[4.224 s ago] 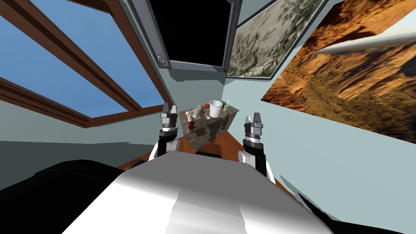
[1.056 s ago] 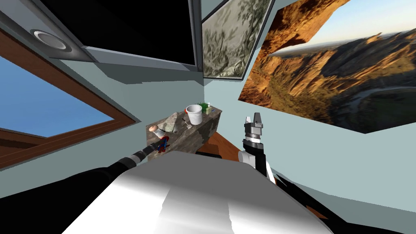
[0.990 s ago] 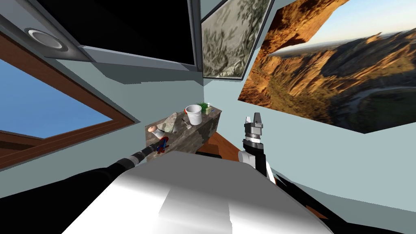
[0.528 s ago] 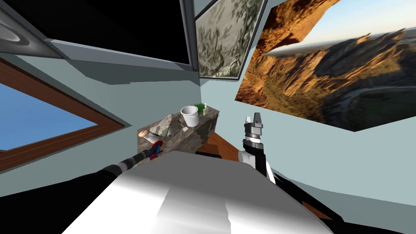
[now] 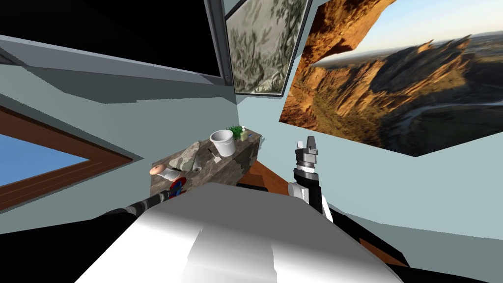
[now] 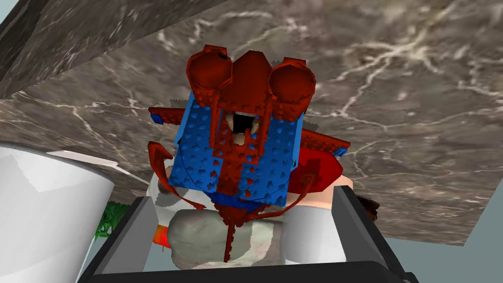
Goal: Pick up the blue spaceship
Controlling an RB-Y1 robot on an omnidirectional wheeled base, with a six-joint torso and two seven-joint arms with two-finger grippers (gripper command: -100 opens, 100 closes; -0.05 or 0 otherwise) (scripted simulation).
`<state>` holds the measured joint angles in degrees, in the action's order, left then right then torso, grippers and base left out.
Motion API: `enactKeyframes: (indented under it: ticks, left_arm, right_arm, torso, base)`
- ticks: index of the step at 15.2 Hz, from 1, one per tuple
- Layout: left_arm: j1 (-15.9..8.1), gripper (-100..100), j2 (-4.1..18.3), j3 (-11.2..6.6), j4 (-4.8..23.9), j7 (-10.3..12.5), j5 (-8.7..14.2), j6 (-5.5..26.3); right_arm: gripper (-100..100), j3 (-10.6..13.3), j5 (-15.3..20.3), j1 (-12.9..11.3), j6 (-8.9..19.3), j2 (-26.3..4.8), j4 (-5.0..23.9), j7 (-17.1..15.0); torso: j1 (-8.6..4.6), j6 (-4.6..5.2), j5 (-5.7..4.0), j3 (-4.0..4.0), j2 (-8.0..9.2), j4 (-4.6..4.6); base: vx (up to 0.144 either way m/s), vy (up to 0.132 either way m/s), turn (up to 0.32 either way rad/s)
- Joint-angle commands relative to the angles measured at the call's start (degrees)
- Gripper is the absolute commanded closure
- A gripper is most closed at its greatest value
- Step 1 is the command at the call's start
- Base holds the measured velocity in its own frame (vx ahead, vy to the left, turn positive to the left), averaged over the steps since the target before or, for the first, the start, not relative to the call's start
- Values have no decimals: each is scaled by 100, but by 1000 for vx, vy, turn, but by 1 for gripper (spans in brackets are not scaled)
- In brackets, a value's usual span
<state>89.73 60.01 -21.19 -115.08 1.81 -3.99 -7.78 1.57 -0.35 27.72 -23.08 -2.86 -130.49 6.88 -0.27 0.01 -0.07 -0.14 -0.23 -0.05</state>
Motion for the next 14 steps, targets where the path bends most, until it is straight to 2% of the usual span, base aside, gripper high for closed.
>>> enactKeyframes:
  ticks: [1,2,5,6,7,8,12,13,14]
  left_arm:
    - [0,-100,0,0,0,0,0,0]
    - [-184,-100,-53,157,175,-25,-25,-12]
    - [-437,-100,-137,364,394,-64,-60,-43]
    - [-487,-100,-154,406,438,-72,-67,-50]
    - [-394,-100,-132,331,359,-59,-57,-40]
    - [-412,100,-137,347,379,-64,-60,-48]
    - [-408,100,-136,344,380,-67,-61,-46]
    - [-234,100,-70,198,218,-33,-32,-18]
    - [-184,100,-53,157,175,-25,-25,-12]
  right_arm:
    - [0,0,0,0,0,0,0,0]
    - [0,0,0,0,0,0,0,0]
    - [0,0,0,-1,0,0,0,0]
    - [0,0,0,-1,0,-1,0,0]
    - [0,0,0,-1,0,-1,0,0]
    - [0,-1,0,0,0,-1,0,0]
    - [0,-1,0,-1,0,0,0,0]
    - [0,-1,0,-1,0,0,0,0]
    - [0,-1,0,0,0,0,0,0]
  torso:
    - [0,0,0,0,0,0]
    - [5,-1,2,4,6,2]
    - [21,0,7,11,18,5]
    - [24,0,8,12,19,5]
    - [25,0,8,12,20,6]
    - [24,-2,7,13,22,6]
    - [20,-1,9,17,27,8]
    - [20,-1,8,17,28,8]
    - [16,-6,5,18,31,8]
  base:
    - [32,-17,-18]
    - [20,-5,-79]
    - [20,9,-90]
    - [17,13,-75]
    - [10,8,-24]
    - [0,0,0]
    - [0,0,0]
    - [-8,-6,94]
    - [-20,-10,129]
